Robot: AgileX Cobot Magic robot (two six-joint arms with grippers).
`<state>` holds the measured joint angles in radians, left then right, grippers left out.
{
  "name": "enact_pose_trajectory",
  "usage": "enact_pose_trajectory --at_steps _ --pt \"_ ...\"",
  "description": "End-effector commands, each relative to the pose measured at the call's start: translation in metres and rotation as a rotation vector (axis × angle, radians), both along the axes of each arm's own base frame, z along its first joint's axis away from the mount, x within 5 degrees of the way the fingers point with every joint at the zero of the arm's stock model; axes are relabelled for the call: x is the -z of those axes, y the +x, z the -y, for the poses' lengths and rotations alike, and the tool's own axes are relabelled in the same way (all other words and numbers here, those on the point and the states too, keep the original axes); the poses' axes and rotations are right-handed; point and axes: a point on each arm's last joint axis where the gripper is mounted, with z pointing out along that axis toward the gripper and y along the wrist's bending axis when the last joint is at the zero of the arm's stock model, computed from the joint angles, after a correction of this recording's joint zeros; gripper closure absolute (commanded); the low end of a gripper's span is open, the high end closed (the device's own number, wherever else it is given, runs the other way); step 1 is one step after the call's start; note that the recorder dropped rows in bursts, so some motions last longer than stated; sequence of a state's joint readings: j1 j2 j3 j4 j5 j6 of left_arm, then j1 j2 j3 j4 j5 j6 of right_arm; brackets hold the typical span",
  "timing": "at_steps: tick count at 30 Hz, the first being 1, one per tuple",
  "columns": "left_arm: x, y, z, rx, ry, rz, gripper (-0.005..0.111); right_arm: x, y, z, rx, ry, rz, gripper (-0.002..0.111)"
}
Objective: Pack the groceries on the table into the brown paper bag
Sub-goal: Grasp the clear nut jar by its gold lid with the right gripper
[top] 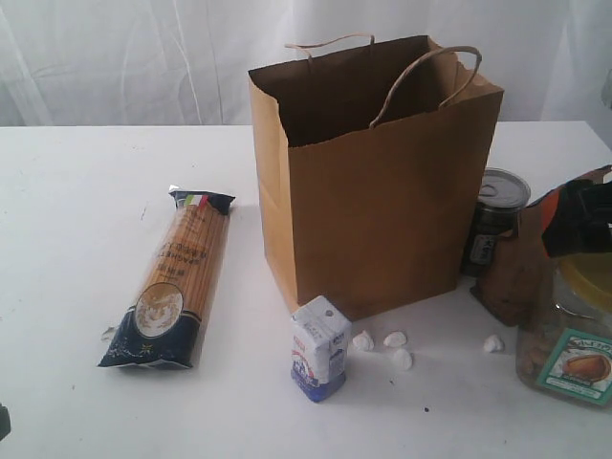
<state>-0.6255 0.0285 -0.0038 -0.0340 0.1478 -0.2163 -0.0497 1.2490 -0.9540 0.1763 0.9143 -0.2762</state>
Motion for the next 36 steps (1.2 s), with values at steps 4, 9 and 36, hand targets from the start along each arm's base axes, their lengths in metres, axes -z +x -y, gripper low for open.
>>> enact_pose_trajectory --at_steps 4,9,36 --pt "0.001 0.000 0.000 0.002 -0.003 -0.004 0.107 0.002 0.003 0.002 -0.017 -0.043 0.002 0.008" --pt "0.001 0.000 0.000 0.002 -0.003 -0.004 0.107 0.001 0.004 0.003 -0.016 -0.046 0.016 0.008" --pt "0.001 0.000 0.000 0.002 -0.003 -0.004 0.107 0.012 0.009 0.007 -0.053 -0.133 -0.038 0.008"
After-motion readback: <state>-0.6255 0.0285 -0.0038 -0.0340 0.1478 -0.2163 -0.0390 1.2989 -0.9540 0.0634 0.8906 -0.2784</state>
